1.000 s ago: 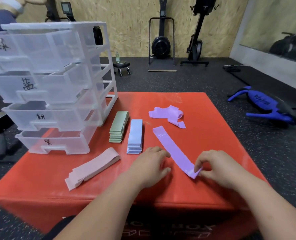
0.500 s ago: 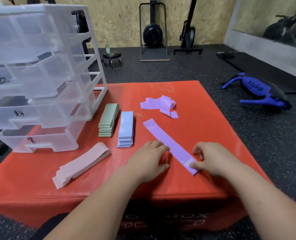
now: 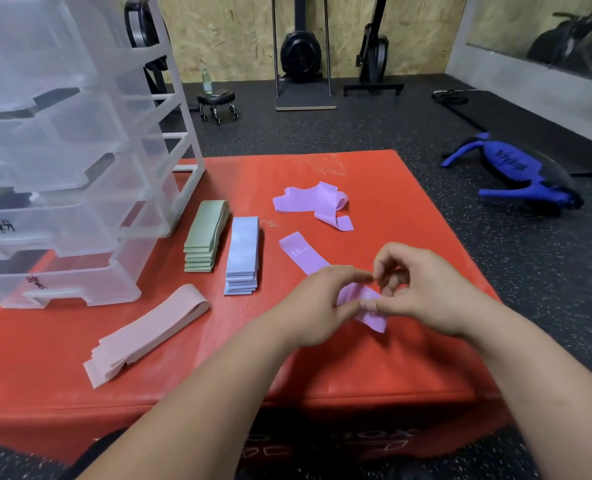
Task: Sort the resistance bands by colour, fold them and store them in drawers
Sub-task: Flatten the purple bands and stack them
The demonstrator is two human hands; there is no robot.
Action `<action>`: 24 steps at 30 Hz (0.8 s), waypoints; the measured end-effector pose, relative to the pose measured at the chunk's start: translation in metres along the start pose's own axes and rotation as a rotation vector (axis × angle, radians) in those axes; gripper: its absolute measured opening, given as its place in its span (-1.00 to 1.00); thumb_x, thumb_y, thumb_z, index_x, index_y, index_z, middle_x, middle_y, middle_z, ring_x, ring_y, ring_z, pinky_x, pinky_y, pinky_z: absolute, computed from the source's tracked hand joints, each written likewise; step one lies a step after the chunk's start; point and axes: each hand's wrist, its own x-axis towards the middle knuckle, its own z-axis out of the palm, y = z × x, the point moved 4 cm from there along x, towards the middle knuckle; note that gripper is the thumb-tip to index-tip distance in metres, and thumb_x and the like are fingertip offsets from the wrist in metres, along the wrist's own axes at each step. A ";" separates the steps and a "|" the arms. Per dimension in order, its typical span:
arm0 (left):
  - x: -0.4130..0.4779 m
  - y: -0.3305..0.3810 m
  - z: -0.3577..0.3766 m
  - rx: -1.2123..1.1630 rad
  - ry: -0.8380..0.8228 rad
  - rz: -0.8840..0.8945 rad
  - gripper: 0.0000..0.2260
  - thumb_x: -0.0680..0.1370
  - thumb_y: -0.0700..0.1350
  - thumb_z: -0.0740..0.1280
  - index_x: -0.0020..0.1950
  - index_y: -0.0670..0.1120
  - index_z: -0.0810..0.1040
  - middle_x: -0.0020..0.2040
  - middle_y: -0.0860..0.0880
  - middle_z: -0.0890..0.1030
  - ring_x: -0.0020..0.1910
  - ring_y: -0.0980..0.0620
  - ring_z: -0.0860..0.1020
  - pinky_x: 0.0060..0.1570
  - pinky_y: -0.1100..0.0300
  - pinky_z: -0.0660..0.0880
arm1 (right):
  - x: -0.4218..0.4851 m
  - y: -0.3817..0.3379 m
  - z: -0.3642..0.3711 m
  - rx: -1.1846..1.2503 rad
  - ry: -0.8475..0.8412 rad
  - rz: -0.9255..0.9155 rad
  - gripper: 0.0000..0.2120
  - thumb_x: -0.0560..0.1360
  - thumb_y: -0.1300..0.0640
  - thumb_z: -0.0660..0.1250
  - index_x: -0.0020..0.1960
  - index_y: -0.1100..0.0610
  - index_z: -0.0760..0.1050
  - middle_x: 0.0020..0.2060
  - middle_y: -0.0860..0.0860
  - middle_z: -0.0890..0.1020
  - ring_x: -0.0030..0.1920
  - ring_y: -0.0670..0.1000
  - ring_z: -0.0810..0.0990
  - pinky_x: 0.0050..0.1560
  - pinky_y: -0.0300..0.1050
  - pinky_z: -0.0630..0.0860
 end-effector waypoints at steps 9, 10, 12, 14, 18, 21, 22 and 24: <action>0.005 0.008 -0.009 0.083 0.048 -0.002 -0.94 0.58 -0.03 0.50 -0.02 0.02 0.68 -0.09 0.07 0.68 -0.02 0.04 0.54 0.00 0.14 0.44 | -0.014 0.034 -0.018 -0.135 0.053 0.083 -0.64 0.39 0.35 0.59 0.03 -0.02 0.62 -0.19 -0.01 0.71 -0.32 -0.05 0.59 -0.21 -0.26 0.51; 0.004 0.009 -0.009 0.091 0.061 0.013 -0.94 0.59 -0.01 0.50 -0.01 0.03 0.68 -0.10 0.07 0.67 -0.02 0.03 0.53 0.00 0.13 0.43 | -0.016 0.032 -0.019 -0.119 0.059 0.068 -0.66 0.42 0.36 0.56 0.03 0.00 0.62 -0.22 0.00 0.72 -0.30 -0.05 0.59 -0.21 -0.30 0.51; 0.003 0.011 -0.008 0.139 0.067 0.035 -0.91 0.59 0.04 0.49 0.01 0.06 0.69 -0.13 0.10 0.64 -0.03 0.03 0.48 0.01 0.10 0.40 | -0.020 0.024 -0.024 -0.046 0.087 0.018 -0.70 0.46 0.37 0.52 0.06 0.04 0.61 -0.22 0.03 0.72 -0.27 -0.07 0.64 -0.15 -0.32 0.54; 0.001 0.009 -0.007 0.225 0.060 0.053 -0.88 0.59 0.09 0.48 0.00 0.06 0.69 -0.16 0.10 0.61 -0.05 0.02 0.43 0.06 0.04 0.39 | -0.025 0.018 -0.028 0.065 0.136 -0.025 -0.72 0.49 0.39 0.49 0.09 0.09 0.61 -0.16 0.06 0.70 -0.20 -0.10 0.64 -0.08 -0.30 0.57; -0.005 -0.001 -0.010 0.420 0.044 0.018 -0.73 0.59 0.21 0.42 -0.06 0.01 0.67 -0.13 0.05 0.57 -0.04 -0.05 0.41 0.07 -0.08 0.42 | -0.033 0.017 -0.036 0.262 0.236 -0.030 -0.72 0.50 0.39 0.48 0.14 0.12 0.61 -0.11 0.02 0.63 -0.17 -0.12 0.59 -0.05 -0.30 0.56; -0.017 -0.011 -0.022 0.382 0.061 -0.031 -0.64 0.55 0.30 0.38 -0.05 0.01 0.69 -0.02 0.08 0.64 0.06 -0.08 0.46 0.14 -0.10 0.46 | -0.038 0.024 -0.043 0.332 0.333 0.021 -0.72 0.51 0.37 0.50 0.15 0.11 0.60 -0.16 -0.02 0.64 -0.19 -0.06 0.61 -0.05 -0.21 0.59; -0.022 -0.013 -0.027 0.362 0.063 -0.047 -0.64 0.55 0.29 0.40 0.00 0.00 0.71 0.03 0.08 0.67 0.12 -0.08 0.48 0.19 -0.08 0.46 | -0.040 0.027 -0.045 0.349 0.363 0.046 -0.71 0.51 0.37 0.50 0.15 0.11 0.60 -0.17 -0.01 0.66 -0.21 -0.05 0.62 -0.06 -0.20 0.60; -0.030 -0.017 -0.037 0.340 0.057 -0.084 -0.64 0.57 0.24 0.44 0.04 -0.05 0.72 0.06 0.05 0.69 0.19 -0.07 0.49 0.23 -0.04 0.45 | -0.044 0.033 -0.044 0.368 0.404 0.090 -0.70 0.50 0.36 0.51 0.16 0.11 0.60 -0.17 0.03 0.69 -0.23 -0.04 0.64 -0.08 -0.20 0.61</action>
